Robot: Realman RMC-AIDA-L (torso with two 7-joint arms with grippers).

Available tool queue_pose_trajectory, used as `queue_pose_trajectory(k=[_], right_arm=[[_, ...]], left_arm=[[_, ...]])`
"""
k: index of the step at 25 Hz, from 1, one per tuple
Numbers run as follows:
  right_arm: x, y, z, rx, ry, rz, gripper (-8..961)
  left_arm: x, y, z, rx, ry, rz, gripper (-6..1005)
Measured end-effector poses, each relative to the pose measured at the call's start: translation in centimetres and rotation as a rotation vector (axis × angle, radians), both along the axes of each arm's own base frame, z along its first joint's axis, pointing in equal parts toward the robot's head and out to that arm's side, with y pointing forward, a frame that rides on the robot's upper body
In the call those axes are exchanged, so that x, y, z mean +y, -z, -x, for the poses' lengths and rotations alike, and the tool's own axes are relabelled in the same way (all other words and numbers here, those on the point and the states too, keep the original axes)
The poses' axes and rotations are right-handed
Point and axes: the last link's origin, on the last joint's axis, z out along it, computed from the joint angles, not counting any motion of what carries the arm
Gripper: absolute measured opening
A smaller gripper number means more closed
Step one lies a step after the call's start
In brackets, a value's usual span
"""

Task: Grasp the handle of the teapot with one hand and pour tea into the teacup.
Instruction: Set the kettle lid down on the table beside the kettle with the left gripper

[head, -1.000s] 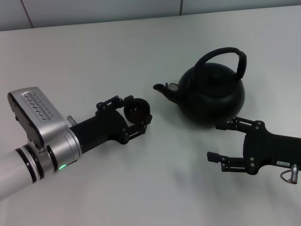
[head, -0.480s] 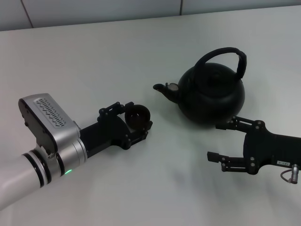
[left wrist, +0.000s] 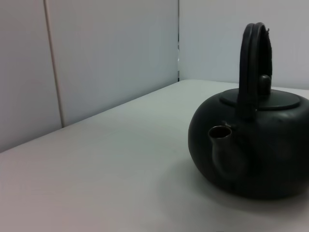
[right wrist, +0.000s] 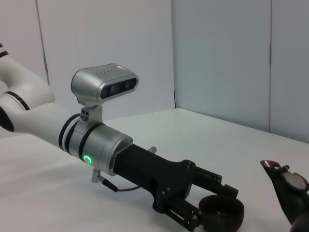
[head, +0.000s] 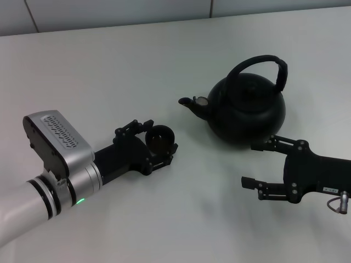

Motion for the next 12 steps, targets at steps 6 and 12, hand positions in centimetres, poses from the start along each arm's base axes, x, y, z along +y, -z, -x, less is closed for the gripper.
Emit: queue_pose_trajectory(k=[6, 12], right_arm=[[0.0, -0.1, 0.0, 0.004, 0.001, -0.005, 825], [0.1, -0.2, 0.0, 0.005, 0.002, -0.011, 825]], left_arm=[[-0.2, 0.0, -0.1, -0.014, 0.001, -0.001, 772], [-0.6, -2.1, 0.4, -0.111, 0.025, -0.087, 796]])
